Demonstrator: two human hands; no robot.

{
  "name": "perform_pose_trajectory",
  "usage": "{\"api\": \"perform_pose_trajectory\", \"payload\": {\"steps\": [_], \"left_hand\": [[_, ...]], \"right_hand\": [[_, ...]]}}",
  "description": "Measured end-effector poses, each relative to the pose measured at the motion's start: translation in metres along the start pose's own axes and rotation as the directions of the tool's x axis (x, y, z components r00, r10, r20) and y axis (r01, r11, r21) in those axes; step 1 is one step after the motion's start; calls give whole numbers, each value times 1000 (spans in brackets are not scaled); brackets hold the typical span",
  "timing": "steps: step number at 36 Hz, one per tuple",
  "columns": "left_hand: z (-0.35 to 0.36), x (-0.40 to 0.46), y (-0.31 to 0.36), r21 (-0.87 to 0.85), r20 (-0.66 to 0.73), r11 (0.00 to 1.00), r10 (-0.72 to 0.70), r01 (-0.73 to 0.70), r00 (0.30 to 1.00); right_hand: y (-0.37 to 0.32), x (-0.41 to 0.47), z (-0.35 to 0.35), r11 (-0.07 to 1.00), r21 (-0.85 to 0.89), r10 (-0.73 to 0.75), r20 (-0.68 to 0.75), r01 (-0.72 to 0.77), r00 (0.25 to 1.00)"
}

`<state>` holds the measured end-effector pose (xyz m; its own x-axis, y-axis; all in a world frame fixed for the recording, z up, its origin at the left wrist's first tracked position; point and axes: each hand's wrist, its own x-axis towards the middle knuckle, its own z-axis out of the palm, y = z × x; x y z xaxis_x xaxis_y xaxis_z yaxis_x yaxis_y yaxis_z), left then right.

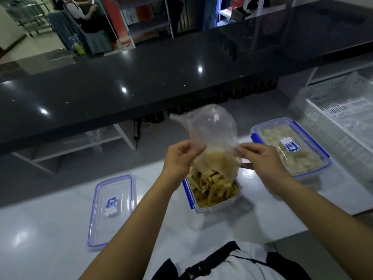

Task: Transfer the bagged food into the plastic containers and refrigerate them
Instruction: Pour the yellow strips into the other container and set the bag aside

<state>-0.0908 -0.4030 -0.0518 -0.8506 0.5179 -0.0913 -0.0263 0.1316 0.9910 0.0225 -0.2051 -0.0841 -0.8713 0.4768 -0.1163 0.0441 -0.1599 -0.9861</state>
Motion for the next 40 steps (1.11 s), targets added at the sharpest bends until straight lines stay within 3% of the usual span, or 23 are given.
{"api": "perform_pose_trajectory", "payload": {"steps": [5,12,20,35,40], "left_hand": [[-16,7,33,-156,-53,983,88,-95,995],[-15,9,39,-116,-52,992,42,-48,998],[-20,10,62,-155,-98,979,118,-133,988],[-31,7,85,-157,-152,963,196,-219,969],[-37,4,93,-165,-171,949,242,-270,955]], "right_hand": [[-29,10,4,986,149,-74,-37,79,997],[-18,17,6,996,45,72,61,-75,996],[-55,18,12,991,128,-27,26,23,999],[-83,11,20,994,-43,-87,182,96,979],[-101,9,21,986,-45,-151,172,161,974]]}}
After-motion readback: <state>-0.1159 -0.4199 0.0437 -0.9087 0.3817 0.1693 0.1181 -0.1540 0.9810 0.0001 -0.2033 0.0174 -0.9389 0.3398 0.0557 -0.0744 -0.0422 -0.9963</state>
